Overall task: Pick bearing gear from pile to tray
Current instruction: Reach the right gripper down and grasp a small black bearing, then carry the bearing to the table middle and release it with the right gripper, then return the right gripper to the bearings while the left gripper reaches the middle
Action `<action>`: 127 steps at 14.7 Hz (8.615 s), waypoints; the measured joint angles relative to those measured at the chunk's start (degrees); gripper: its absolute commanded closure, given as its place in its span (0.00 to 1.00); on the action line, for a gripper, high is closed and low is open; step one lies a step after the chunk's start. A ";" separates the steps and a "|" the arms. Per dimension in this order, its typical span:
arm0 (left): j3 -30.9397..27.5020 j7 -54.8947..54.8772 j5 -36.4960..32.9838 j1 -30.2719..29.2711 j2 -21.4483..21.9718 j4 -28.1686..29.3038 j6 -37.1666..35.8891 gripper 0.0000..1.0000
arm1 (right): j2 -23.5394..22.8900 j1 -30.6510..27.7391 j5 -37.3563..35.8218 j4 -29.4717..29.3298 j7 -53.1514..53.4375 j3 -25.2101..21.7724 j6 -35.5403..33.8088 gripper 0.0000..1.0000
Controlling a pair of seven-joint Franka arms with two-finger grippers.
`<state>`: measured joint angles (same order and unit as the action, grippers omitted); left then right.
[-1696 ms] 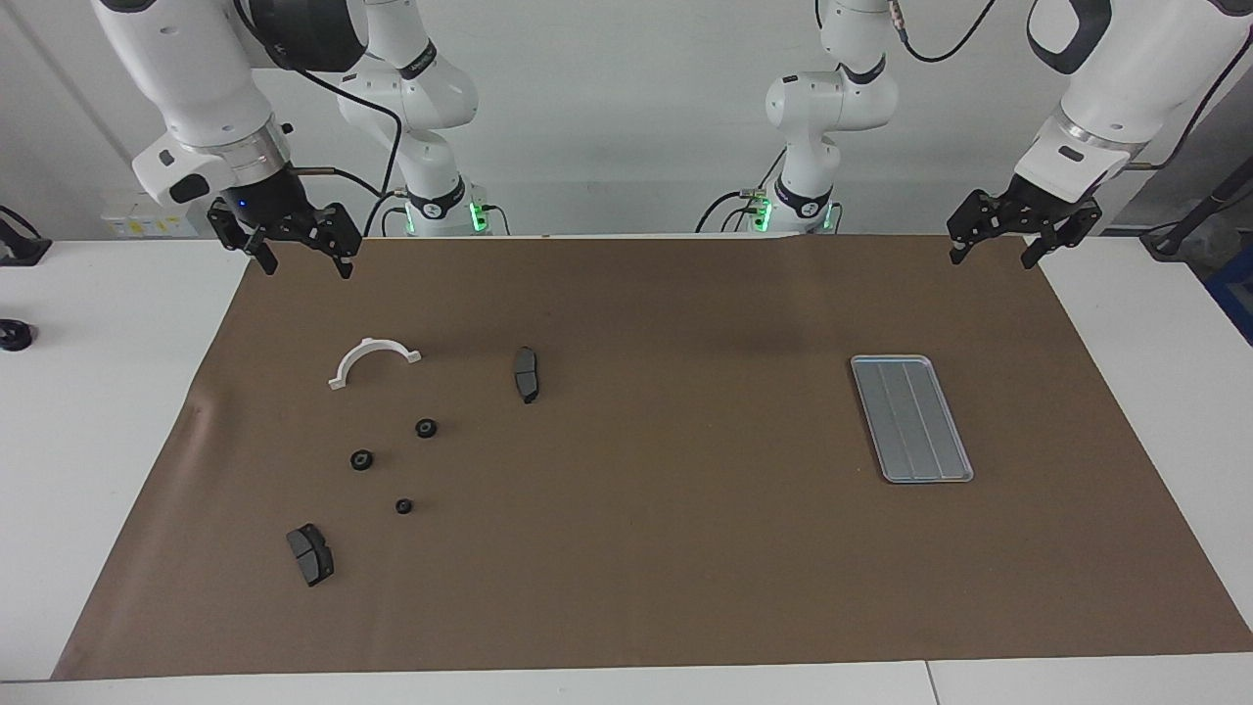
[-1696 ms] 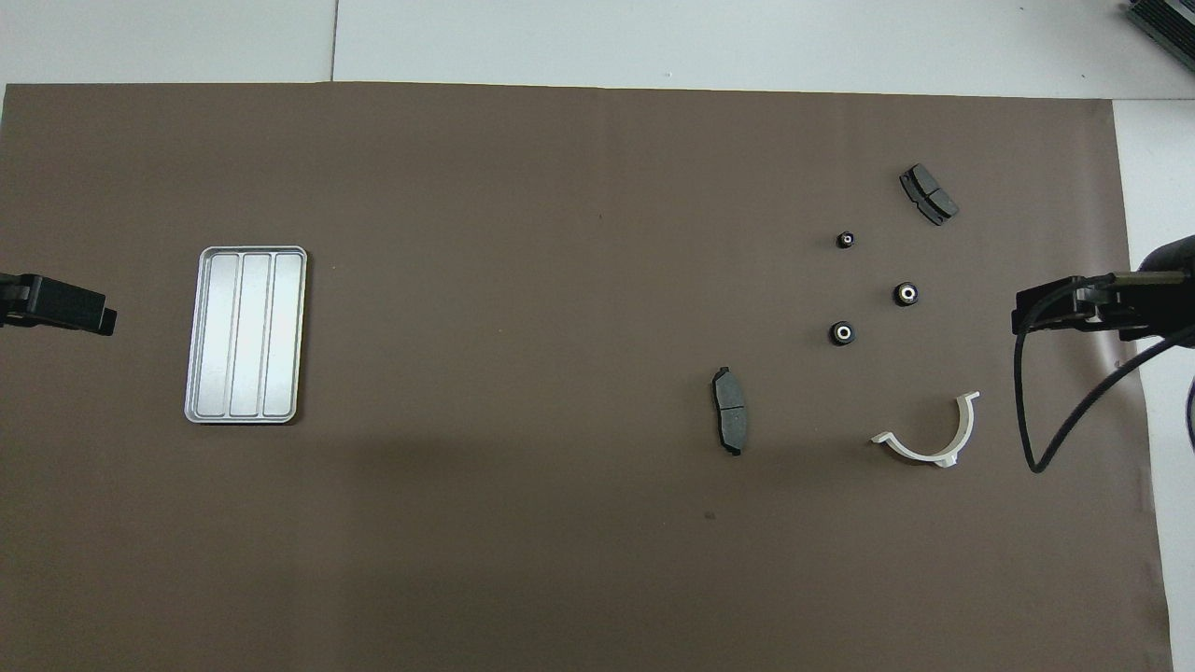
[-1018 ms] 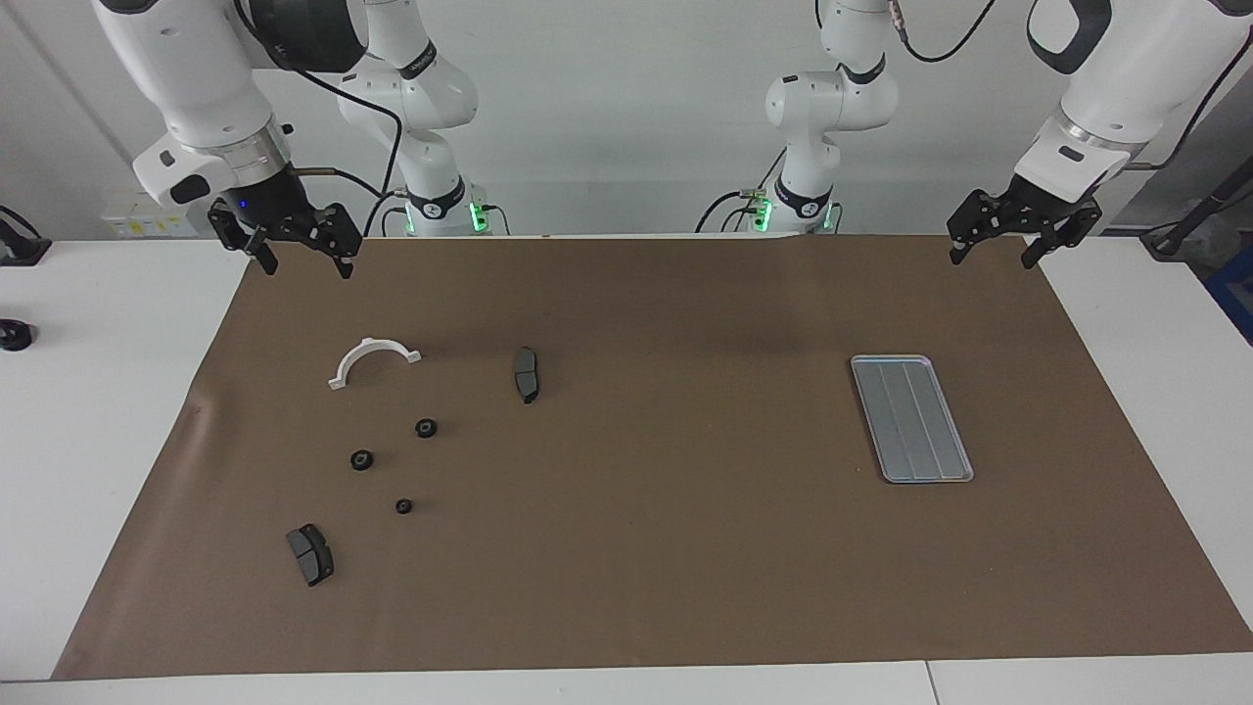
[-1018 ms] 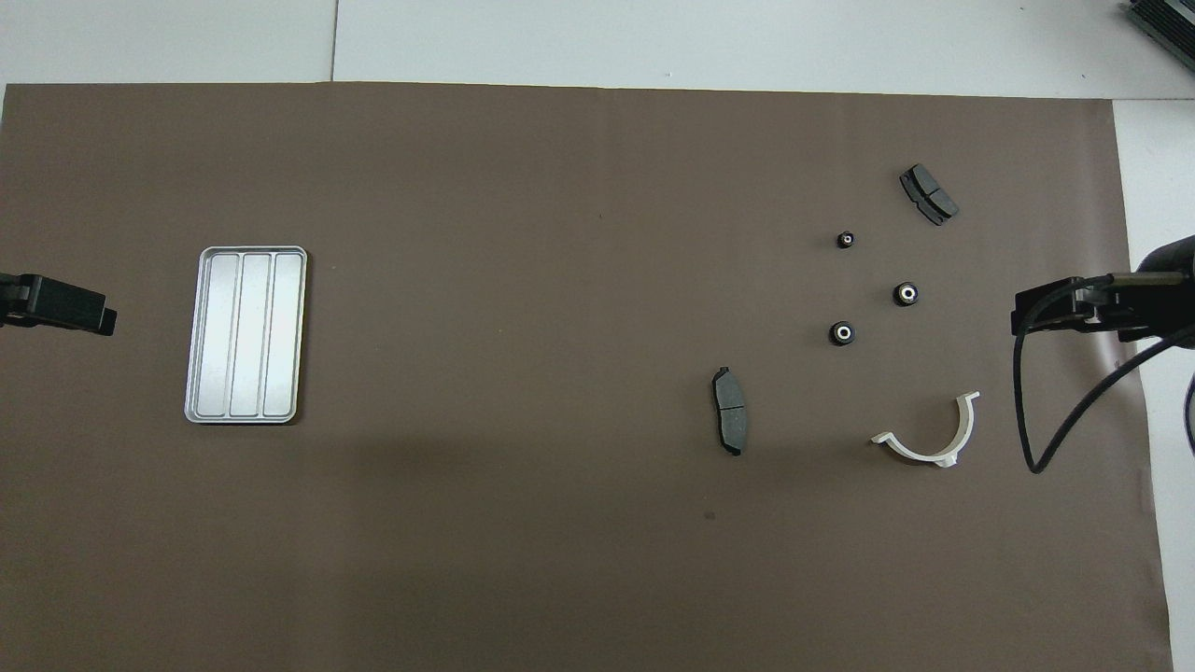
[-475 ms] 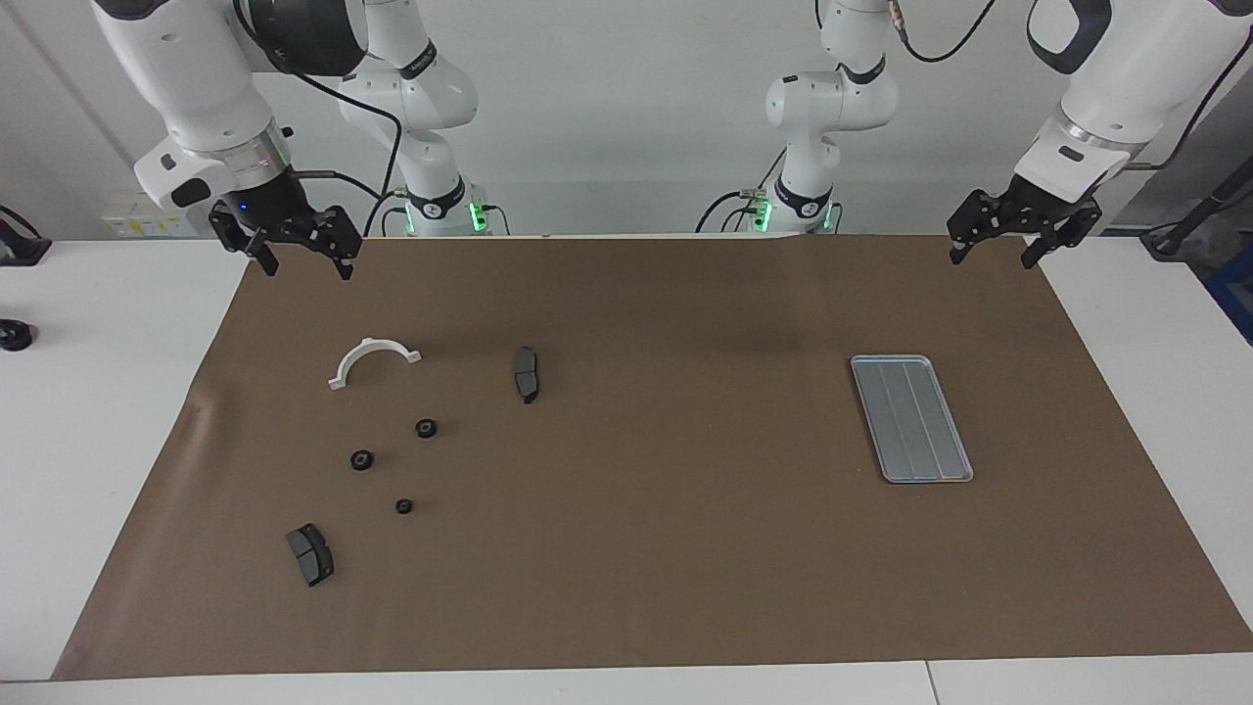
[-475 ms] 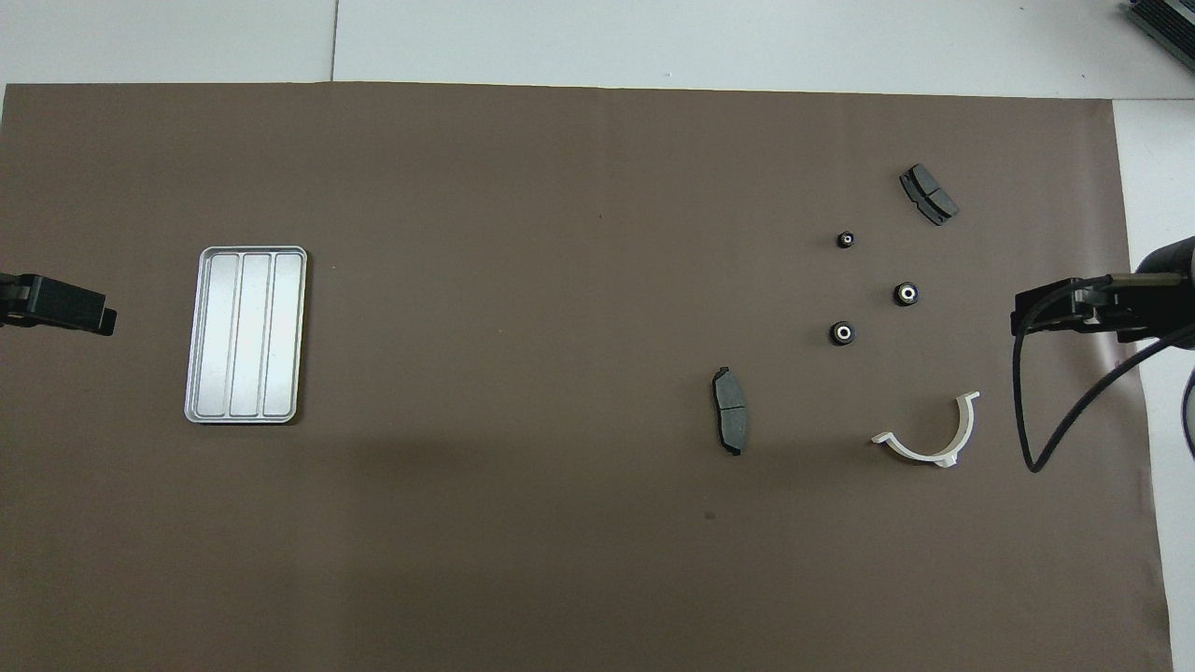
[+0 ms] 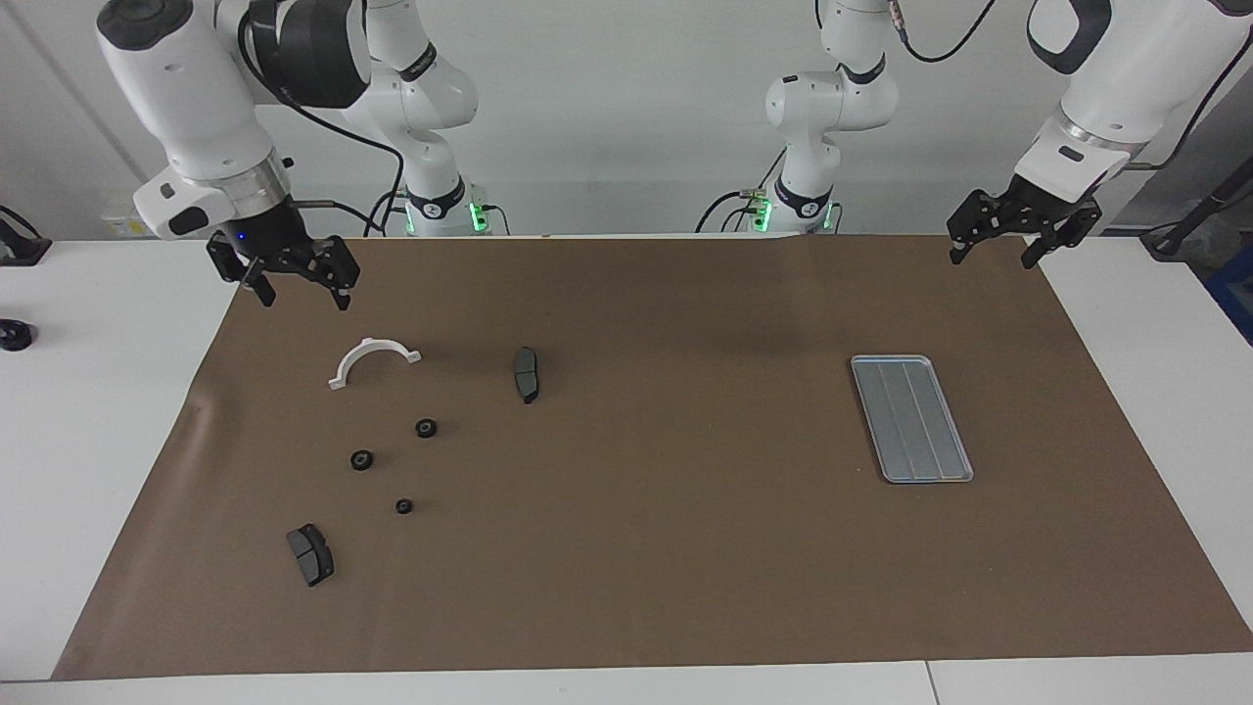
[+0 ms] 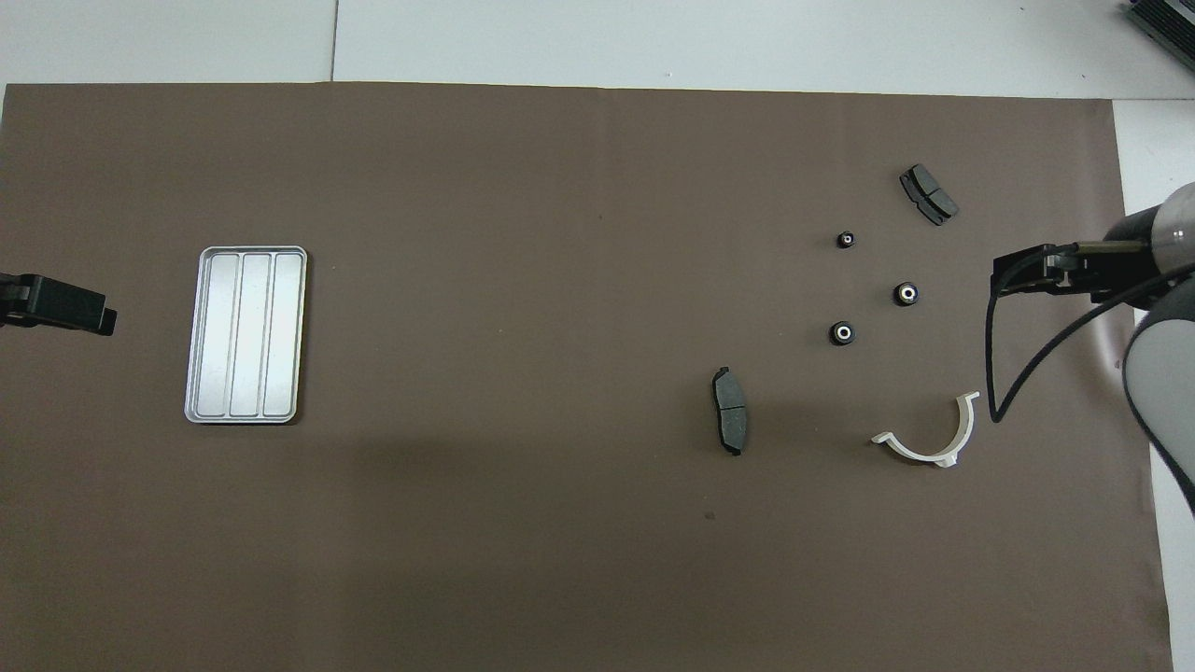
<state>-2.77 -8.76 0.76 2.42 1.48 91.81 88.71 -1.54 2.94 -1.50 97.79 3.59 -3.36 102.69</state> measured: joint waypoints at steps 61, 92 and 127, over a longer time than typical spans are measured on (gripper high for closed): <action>0.00 0.00 0.00 0.00 0.00 0.00 0.00 0.00 | -33.64 30.33 4.54 -8.72 37.49 0.44 35.77 1.00; 0.00 0.00 0.00 0.00 0.00 0.00 0.00 0.00 | -11.33 9.44 2.76 23.13 -14.59 -4.67 35.63 0.00; 1.64 33.60 -2.54 34.74 -28.73 8.09 53.17 0.01 | -10.96 10.30 3.44 24.80 -0.75 -3.71 38.56 1.00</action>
<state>-1.13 24.84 -1.77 37.16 -27.25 99.89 141.88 -12.50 13.23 1.93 122.59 2.84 -7.07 141.25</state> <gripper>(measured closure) 0.000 0.656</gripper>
